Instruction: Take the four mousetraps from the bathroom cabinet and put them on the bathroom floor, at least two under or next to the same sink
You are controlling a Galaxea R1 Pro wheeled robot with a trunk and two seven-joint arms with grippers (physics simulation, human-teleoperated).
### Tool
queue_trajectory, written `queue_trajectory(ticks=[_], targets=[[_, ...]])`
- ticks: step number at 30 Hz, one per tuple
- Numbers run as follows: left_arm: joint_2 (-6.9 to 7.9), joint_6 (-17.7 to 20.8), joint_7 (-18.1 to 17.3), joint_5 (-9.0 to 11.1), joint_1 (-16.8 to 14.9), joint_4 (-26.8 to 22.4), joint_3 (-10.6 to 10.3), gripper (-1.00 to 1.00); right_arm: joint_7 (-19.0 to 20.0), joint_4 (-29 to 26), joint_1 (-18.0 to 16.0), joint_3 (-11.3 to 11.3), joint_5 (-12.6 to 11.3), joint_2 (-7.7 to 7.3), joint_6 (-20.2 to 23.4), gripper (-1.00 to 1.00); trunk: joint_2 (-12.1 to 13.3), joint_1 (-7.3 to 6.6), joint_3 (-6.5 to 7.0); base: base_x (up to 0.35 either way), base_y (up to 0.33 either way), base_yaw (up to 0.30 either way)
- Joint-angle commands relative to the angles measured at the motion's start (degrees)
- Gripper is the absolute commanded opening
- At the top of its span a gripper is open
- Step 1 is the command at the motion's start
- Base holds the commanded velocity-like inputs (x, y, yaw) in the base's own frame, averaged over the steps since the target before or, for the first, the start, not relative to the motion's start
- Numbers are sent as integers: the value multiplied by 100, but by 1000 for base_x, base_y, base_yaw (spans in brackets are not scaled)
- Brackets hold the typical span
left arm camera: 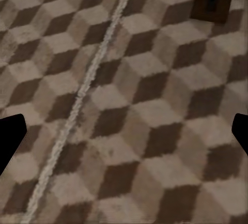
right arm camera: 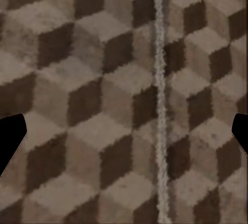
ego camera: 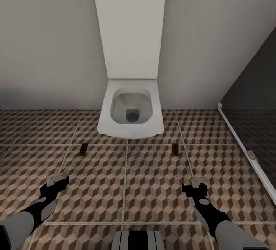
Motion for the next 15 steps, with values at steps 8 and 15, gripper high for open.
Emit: queue_trajectory(ticks=[8,15], targets=[[5,-7,37,27,0,166,-50,100,4,16,-3,9,35,3,9,100,10,-21,174,0,0,0],[14,-7,1,39,6,482,-50,100,19,119,-3,3,4,14,31,100,19,-39,329,0,0,0]])
